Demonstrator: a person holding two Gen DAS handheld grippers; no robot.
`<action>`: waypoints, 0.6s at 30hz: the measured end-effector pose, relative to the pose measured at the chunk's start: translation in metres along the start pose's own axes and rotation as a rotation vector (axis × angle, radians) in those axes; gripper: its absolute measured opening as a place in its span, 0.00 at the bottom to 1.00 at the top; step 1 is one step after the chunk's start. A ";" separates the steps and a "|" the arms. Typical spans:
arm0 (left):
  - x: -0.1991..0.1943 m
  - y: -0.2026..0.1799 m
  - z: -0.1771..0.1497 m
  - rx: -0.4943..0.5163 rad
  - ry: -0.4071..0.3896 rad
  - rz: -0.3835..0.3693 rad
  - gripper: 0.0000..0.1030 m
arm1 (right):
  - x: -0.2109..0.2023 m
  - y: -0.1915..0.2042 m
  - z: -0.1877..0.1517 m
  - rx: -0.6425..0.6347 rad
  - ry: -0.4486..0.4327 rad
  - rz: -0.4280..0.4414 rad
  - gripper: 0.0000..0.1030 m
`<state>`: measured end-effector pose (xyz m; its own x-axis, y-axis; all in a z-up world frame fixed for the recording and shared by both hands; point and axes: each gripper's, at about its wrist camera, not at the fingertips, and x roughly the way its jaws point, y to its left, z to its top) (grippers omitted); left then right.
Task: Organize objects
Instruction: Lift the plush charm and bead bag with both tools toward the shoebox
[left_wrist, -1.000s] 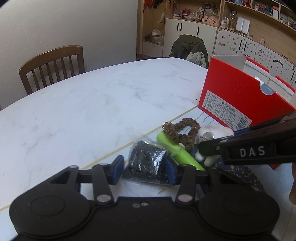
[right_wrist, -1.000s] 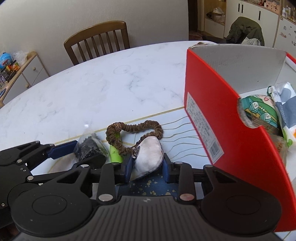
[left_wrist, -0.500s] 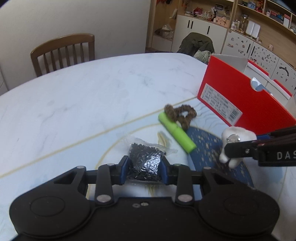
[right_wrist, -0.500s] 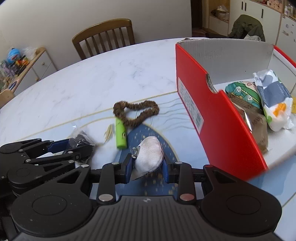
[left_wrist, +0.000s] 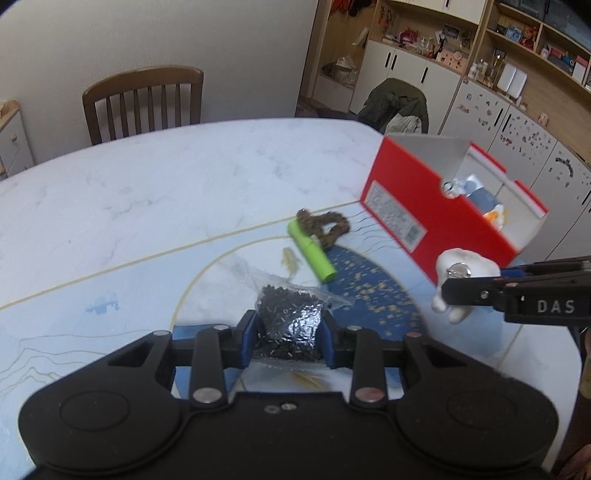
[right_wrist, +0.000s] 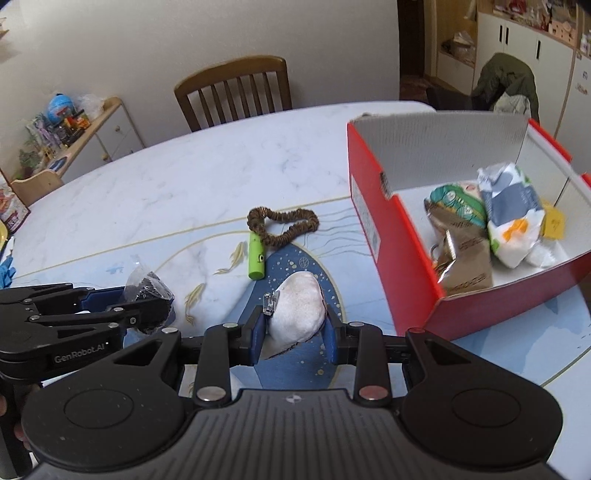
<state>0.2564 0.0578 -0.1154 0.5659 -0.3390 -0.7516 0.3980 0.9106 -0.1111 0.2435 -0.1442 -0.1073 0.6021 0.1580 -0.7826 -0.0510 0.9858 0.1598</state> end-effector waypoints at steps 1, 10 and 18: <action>-0.004 -0.003 0.001 -0.004 -0.005 0.002 0.32 | -0.005 -0.002 0.001 -0.002 -0.008 0.003 0.30; -0.035 -0.038 0.014 -0.005 -0.064 0.012 0.32 | -0.044 -0.019 0.007 -0.040 -0.062 0.040 0.30; -0.052 -0.072 0.027 0.000 -0.095 -0.003 0.32 | -0.070 -0.043 0.010 -0.041 -0.093 0.059 0.30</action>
<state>0.2177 0.0035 -0.0511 0.6308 -0.3624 -0.6862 0.3994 0.9097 -0.1132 0.2115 -0.1982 -0.0531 0.6686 0.2115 -0.7129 -0.1196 0.9768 0.1776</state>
